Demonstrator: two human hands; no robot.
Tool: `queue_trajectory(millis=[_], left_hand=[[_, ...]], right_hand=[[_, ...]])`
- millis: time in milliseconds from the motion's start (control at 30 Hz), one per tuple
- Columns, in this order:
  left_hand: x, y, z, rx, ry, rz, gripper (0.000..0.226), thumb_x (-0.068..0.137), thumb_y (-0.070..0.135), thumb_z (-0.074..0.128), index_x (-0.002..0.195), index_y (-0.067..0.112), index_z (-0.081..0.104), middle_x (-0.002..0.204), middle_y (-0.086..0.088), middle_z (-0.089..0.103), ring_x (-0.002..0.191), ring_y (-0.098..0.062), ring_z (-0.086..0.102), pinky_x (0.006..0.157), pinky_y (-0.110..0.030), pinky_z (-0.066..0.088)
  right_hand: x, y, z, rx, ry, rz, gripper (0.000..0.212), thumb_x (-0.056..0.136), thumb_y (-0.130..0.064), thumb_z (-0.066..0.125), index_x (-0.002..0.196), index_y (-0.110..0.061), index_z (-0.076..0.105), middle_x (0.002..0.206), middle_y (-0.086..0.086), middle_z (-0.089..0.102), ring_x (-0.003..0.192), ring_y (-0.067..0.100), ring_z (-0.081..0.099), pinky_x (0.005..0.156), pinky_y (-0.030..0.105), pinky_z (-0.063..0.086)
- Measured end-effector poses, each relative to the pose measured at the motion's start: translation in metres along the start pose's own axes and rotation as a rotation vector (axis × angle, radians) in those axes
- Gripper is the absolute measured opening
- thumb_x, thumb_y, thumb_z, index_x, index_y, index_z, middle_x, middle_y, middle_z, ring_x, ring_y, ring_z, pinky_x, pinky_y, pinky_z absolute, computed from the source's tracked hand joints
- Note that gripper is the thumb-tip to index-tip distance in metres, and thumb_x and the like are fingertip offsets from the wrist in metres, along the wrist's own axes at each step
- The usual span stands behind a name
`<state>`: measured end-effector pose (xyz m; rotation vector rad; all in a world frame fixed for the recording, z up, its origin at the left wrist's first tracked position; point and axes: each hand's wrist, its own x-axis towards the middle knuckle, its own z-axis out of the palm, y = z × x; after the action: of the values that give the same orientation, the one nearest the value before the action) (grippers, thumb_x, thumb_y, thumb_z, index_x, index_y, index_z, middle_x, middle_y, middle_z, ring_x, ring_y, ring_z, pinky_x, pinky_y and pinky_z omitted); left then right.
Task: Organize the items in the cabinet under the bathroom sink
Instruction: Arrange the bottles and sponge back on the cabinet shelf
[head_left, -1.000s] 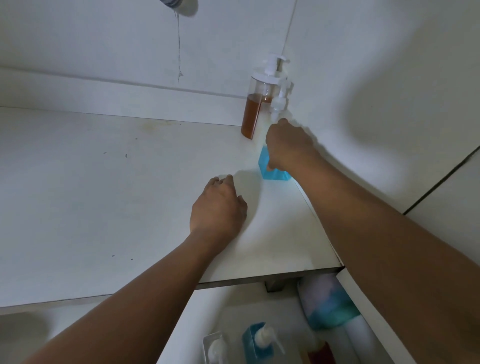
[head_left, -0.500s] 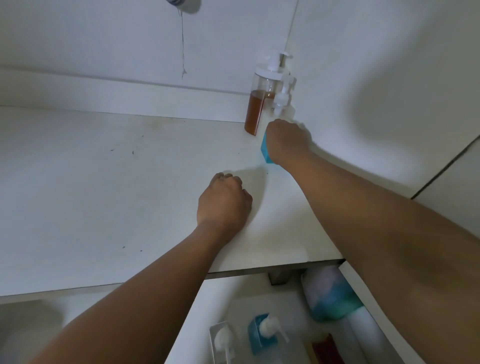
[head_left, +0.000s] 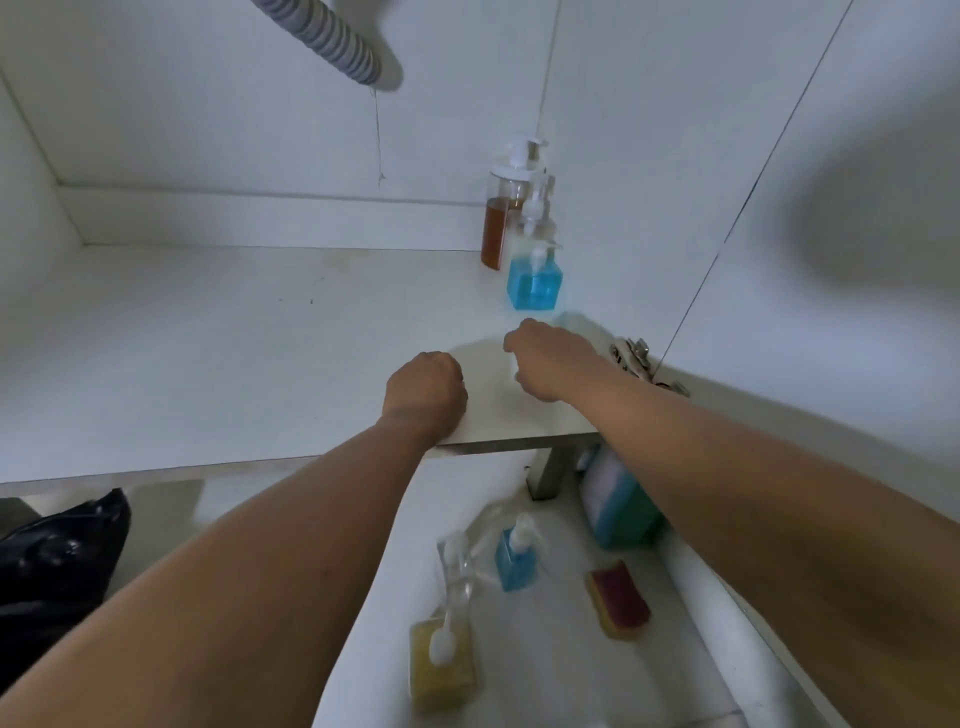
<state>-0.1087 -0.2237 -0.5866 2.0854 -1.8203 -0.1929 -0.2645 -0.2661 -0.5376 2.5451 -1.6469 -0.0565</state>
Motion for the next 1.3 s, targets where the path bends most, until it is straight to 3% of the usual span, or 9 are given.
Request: queue_trajectory(millis=[100,233,333,433,567,667,800,1067,1300], left_hand=[[-0.030,-0.008,-0.010,0.036,-0.023,0.007,0.022,0.093,0.014,0.049,0.094,0.013,0.070,0.092,-0.006,0.067,0.075,-0.024,0.056,0.064,-0.029,0.042],[-0.071,-0.015,-0.022,0.082,0.015,0.104,0.020,0.094,0.016,0.049,0.086,0.010,0.067,0.085,-0.005,0.062,0.072,-0.024,0.054,0.061,-0.030,0.039],[-0.107,-0.033,-0.019,0.151,0.156,0.422,0.018,0.091,0.023,0.055,0.083,0.013,0.067,0.082,-0.002,0.061,0.079,-0.025,0.056,0.059,-0.031,0.038],[-0.135,-0.054,-0.009,0.246,0.211,0.681,0.023,0.085,0.028,0.049,0.074,0.016,0.066,0.073,0.000,0.062,0.071,-0.023,0.057,0.065,-0.033,0.041],[-0.146,-0.055,0.000,0.288,-0.199,0.438,0.027,0.095,0.040,0.052,0.110,0.022,0.067,0.112,0.002,0.067,0.104,-0.021,0.062,0.089,-0.035,0.045],[-0.146,-0.056,0.015,0.219,-0.458,0.267,0.047,0.093,0.042,0.063,0.136,0.027,0.053,0.134,0.005,0.058,0.124,-0.018,0.053,0.097,-0.035,0.047],[-0.143,-0.056,0.038,0.215,-0.539,0.222,0.070,0.091,0.040,0.068,0.151,0.026,0.034,0.150,0.001,0.046,0.136,-0.021,0.045,0.107,-0.038,0.043],[-0.127,-0.062,0.063,0.008,-0.562,0.122,0.077,0.080,0.043,0.079,0.146,0.029,0.042,0.141,0.000,0.053,0.125,-0.022,0.053,0.102,-0.040,0.048],[-0.119,-0.066,0.075,-0.120,-0.567,0.094,0.075,0.074,0.037,0.084,0.140,0.024,0.050,0.133,0.000,0.057,0.117,-0.019,0.055,0.099,-0.036,0.050]], right_hand=[[-0.035,-0.019,-0.005,-0.014,-0.144,-0.064,0.033,0.098,-0.016,0.056,0.131,-0.016,0.055,0.126,0.007,0.059,0.108,0.024,0.061,0.089,0.031,0.048],[-0.084,-0.040,-0.005,-0.107,-0.080,-0.123,0.015,0.091,-0.005,0.054,0.104,-0.012,0.057,0.100,0.007,0.058,0.078,0.022,0.056,0.063,0.031,0.041],[-0.120,-0.058,0.002,-0.066,-0.064,-0.194,0.004,0.090,-0.012,0.052,0.087,-0.013,0.050,0.082,0.003,0.053,0.069,0.022,0.052,0.055,0.033,0.036],[-0.149,-0.074,0.020,-0.069,-0.131,-0.325,0.009,0.088,-0.018,0.056,0.091,-0.010,0.059,0.079,0.003,0.056,0.069,0.022,0.055,0.059,0.033,0.046],[-0.179,-0.088,0.046,-0.006,-0.403,-0.340,0.012,0.085,-0.018,0.064,0.086,-0.007,0.061,0.072,0.004,0.053,0.070,0.026,0.061,0.060,0.032,0.053],[-0.193,-0.095,0.078,0.076,-0.572,-0.322,0.051,0.083,-0.031,0.077,0.121,-0.002,0.059,0.109,0.012,0.064,0.096,0.029,0.065,0.082,0.042,0.058],[-0.200,-0.099,0.113,0.228,-0.561,-0.279,0.097,0.073,-0.043,0.085,0.146,-0.009,0.032,0.140,0.014,0.045,0.118,0.035,0.056,0.093,0.049,0.053],[-0.196,-0.096,0.150,0.490,-0.399,-0.278,0.107,0.076,-0.044,0.082,0.155,-0.025,0.011,0.146,0.007,0.039,0.124,0.031,0.053,0.098,0.044,0.051],[-0.188,-0.090,0.167,0.561,-0.392,-0.255,0.099,0.074,-0.046,0.082,0.148,-0.027,0.020,0.142,0.001,0.043,0.120,0.025,0.055,0.099,0.042,0.052]])
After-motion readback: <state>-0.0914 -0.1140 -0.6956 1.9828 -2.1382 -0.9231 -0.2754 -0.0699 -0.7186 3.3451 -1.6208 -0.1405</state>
